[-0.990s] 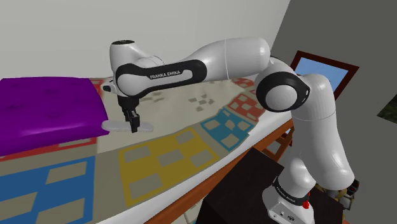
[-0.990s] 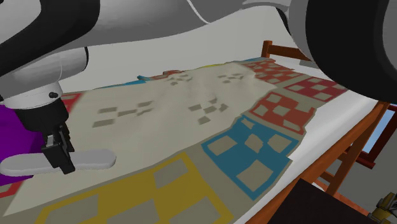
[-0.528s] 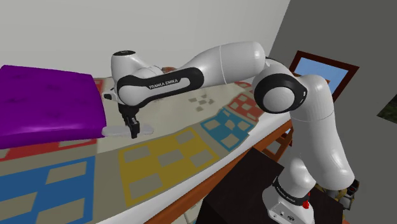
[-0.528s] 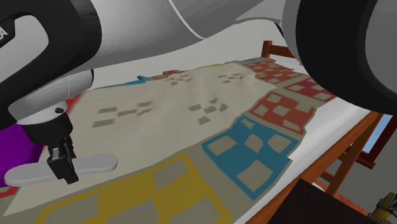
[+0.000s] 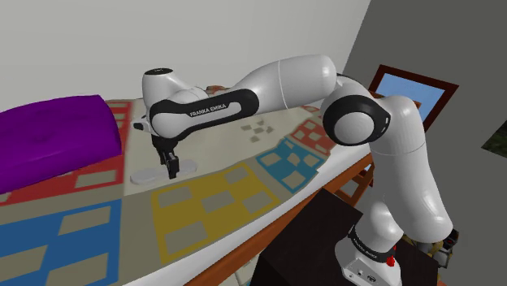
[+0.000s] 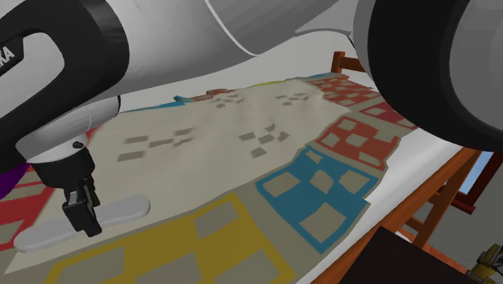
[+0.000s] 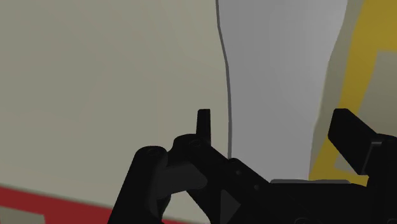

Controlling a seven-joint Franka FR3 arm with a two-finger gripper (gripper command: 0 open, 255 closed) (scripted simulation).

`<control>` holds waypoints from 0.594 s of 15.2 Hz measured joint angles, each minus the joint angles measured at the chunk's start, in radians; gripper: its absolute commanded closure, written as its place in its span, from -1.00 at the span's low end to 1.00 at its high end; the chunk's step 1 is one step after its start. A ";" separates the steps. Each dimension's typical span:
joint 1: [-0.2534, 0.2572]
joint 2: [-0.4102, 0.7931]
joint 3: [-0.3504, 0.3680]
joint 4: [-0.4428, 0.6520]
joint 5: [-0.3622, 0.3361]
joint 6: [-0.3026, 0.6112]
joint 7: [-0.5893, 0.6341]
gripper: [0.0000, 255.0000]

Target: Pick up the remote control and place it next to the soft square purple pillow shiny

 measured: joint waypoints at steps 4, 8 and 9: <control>0.000 0.000 0.000 0.000 0.000 0.000 0.000 -1.00; -0.001 -0.027 -0.002 0.029 -0.002 -0.056 -0.001 -1.00; -0.002 -0.030 -0.002 0.050 -0.002 -0.079 -0.001 -1.00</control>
